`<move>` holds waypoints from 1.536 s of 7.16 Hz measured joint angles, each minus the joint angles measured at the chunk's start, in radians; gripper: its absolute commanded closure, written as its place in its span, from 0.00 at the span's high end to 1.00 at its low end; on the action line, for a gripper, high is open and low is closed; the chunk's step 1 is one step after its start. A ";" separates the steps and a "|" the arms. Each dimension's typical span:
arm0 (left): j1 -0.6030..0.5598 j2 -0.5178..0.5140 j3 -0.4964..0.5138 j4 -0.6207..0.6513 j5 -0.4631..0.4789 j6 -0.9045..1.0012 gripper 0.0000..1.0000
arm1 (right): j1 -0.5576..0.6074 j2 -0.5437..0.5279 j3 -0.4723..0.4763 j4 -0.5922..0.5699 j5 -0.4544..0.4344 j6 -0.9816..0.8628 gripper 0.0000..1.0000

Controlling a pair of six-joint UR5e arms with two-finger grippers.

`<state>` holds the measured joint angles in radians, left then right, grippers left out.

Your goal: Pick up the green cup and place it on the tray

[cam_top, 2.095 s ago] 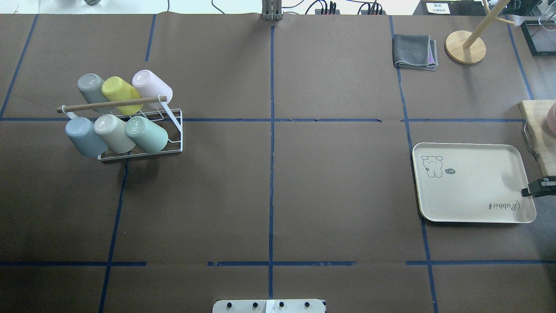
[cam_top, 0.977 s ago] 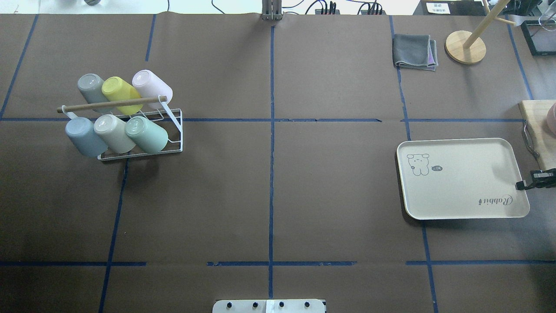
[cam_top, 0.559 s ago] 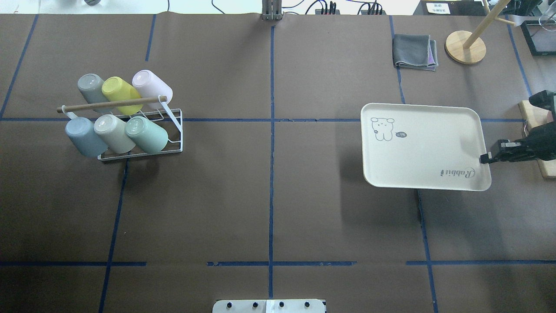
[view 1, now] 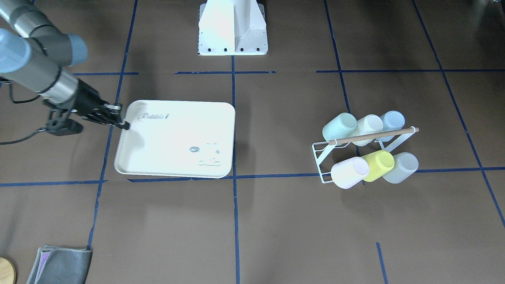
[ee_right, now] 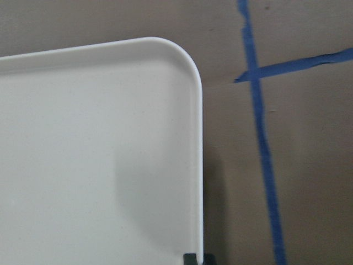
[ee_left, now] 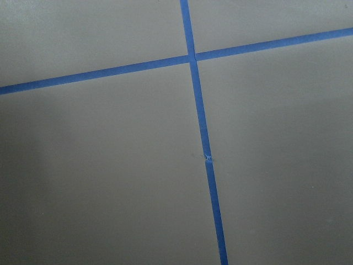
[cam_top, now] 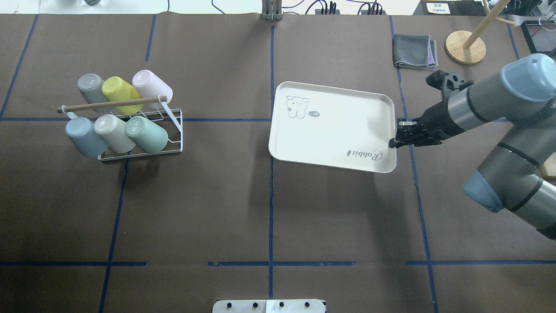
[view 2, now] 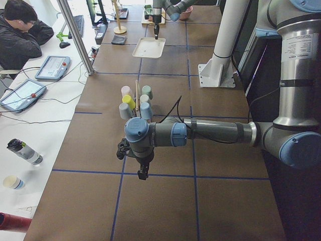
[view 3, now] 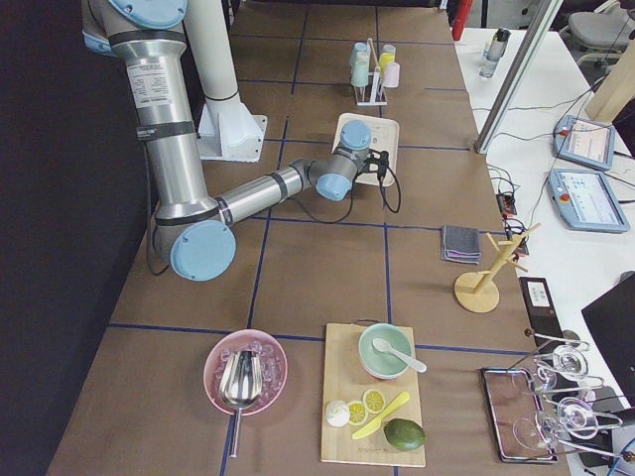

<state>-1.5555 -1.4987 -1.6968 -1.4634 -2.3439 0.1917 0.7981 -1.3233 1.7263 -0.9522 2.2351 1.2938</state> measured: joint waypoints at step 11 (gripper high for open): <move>0.002 0.000 0.004 0.002 0.000 0.002 1.00 | -0.311 0.109 -0.033 -0.075 -0.311 0.082 0.01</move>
<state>-1.5539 -1.4989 -1.6926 -1.4618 -2.3439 0.1939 0.4875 -1.2145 1.6934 -1.0274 1.9243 1.3760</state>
